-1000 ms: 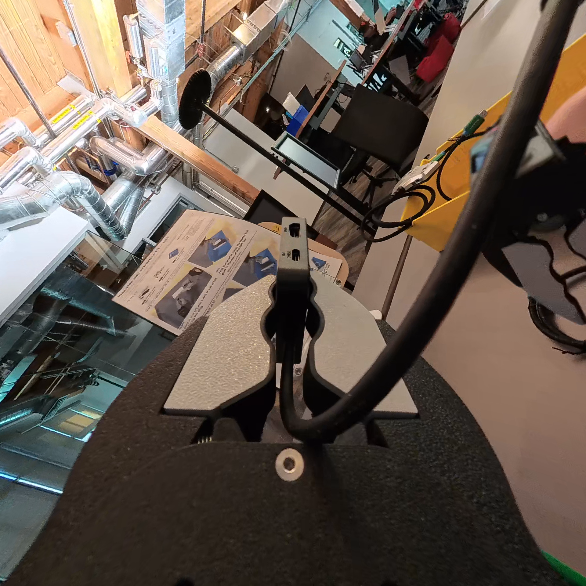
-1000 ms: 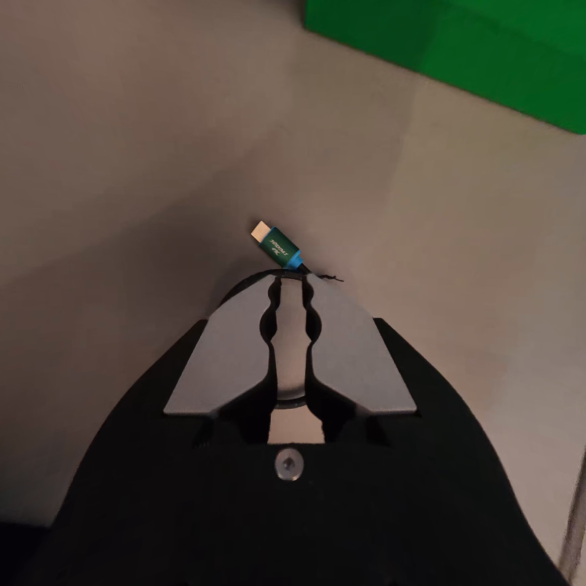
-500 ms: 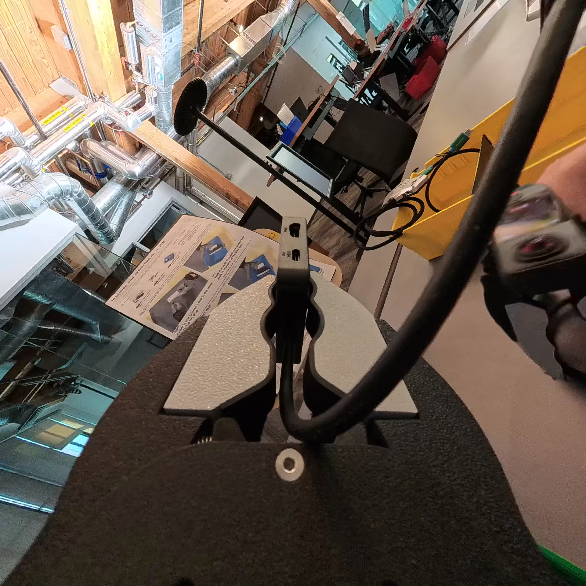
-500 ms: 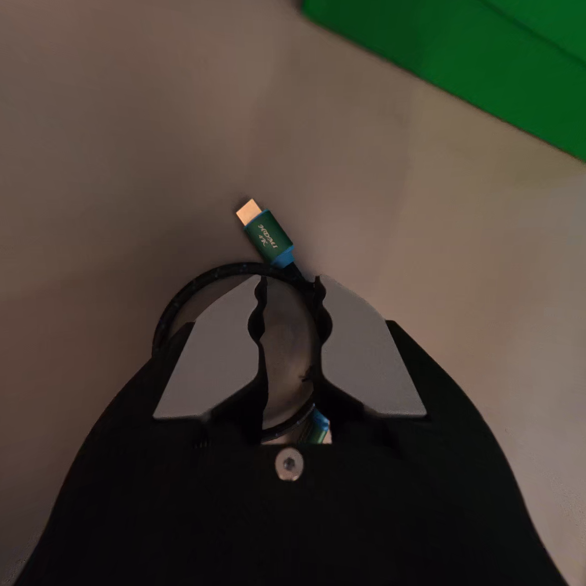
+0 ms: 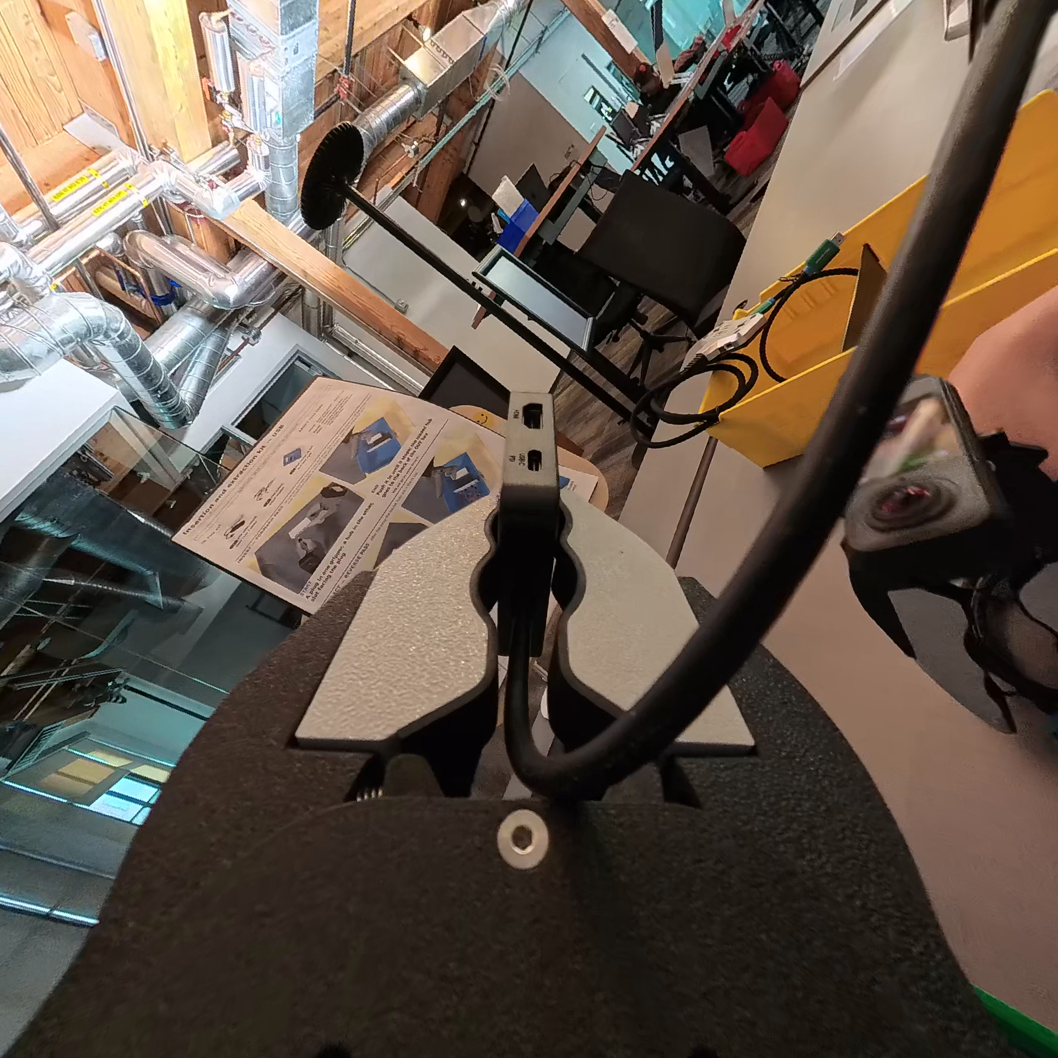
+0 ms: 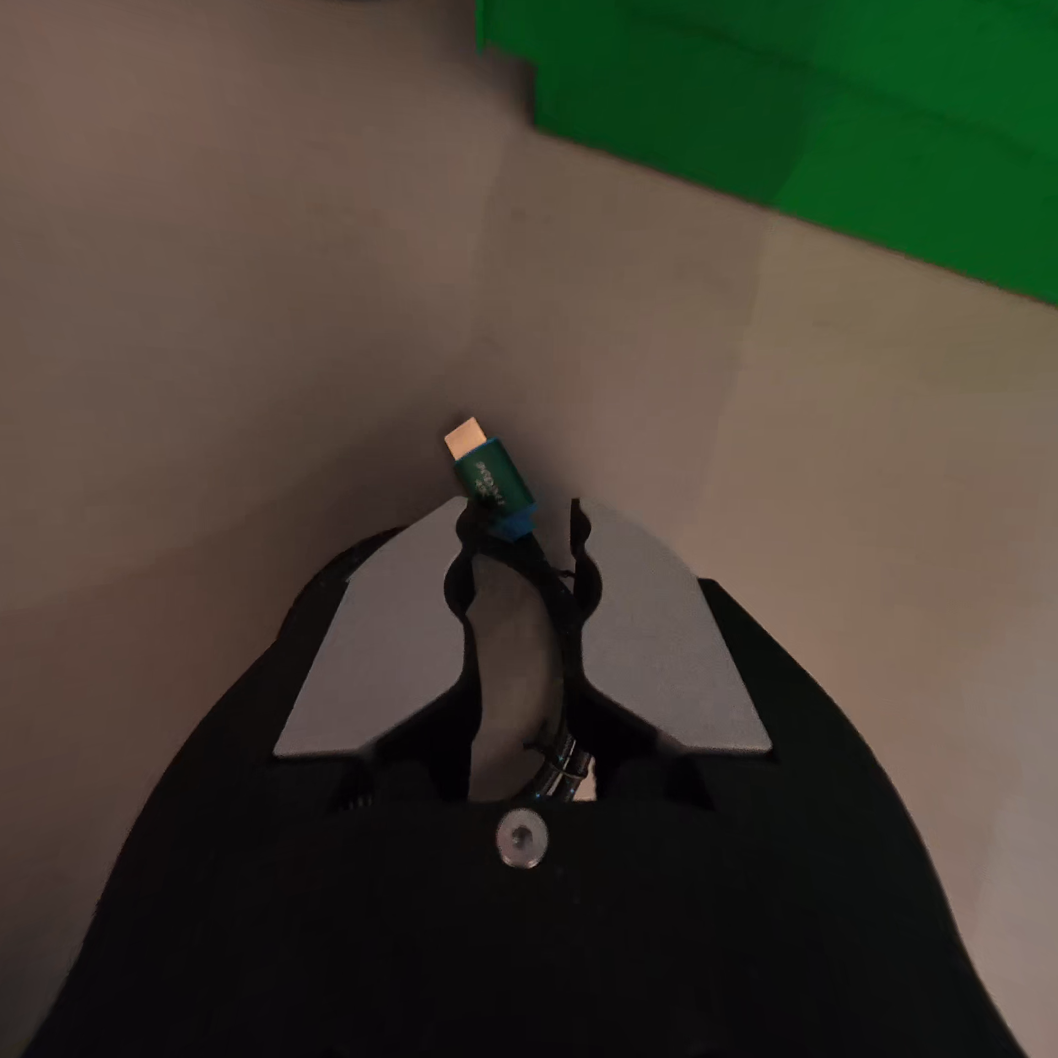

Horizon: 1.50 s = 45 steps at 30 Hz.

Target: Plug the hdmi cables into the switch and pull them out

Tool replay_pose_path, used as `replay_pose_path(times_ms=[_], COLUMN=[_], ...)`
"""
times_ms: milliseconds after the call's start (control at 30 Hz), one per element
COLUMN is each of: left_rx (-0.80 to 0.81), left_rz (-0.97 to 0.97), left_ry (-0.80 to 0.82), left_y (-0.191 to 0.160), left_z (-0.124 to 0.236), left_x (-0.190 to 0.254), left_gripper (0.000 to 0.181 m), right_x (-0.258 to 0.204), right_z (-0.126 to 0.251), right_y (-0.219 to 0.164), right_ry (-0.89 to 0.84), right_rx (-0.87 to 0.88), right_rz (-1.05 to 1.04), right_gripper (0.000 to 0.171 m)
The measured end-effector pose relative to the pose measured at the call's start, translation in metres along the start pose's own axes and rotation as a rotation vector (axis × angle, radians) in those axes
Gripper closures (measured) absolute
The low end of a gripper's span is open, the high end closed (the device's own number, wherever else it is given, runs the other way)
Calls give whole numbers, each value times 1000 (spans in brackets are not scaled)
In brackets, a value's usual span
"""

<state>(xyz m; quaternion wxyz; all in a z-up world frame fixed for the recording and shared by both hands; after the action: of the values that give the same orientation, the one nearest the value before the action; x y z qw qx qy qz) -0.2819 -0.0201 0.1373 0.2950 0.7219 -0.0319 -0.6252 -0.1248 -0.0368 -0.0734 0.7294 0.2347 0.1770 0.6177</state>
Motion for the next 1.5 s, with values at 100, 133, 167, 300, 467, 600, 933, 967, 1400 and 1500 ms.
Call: replay_pose_path(times_ms=[100, 133, 167, 300, 467, 600, 933, 967, 1400, 1500], left_rx=[-7, -11, -13, -32, -31, -39, -39, -37, -51, -61], left_rz=[3, 5, 5, 4, 6, 7, 11, 11, 11, 2], left_ry=[-5, -9, -11, -17, -15, -18, -22, -23, -57, -72], left_y=[-1, -1, -2, -5, -5, -5, -6, -5, -6, -6], left_z=[-2, -2, -3, -4, -2, -3, -2, -2, -10, -13], left_x=[1, 1, 1, 2, 1, 1, 1, 1, 6, 9], left_gripper=[167, 168, 167, 167, 167, 167, 167, 167, 167, 167], right_x=[-3, -4, -6, -9, -13, -2, 9, 8, 12, 13], right_z=[-8, -8, -8, -5, 2, 4, 34, 33, 20, 13], right_y=[0, 1, 2, 0, -8, -12, -25, -27, -33, -25], right_ry=[2, 1, -5, -79, -203, -141, -183, -180, -186, -165], right_rx=[-48, -64, -75, -80, -110, -128, -166, -177, -234, -161], right_rz=[9, 17, 34, 86, 272, 70, 119, 134, 185, 161], right_gripper=[138, 141, 143, 143, 143, 144, 142, 142, 150, 152])
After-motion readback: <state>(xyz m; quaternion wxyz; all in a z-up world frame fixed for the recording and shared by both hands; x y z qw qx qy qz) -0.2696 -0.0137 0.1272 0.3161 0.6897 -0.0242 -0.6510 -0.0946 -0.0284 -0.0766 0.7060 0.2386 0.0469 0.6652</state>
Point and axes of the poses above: each gripper's, where its closed fingertips meet, z back along the fingers, y out of its top, x = y × z across the jaws, the point moved 9 cm from there along z, back along the fingers, and after that the axes turned 9 degrees about -z, right-handed, at the moved point
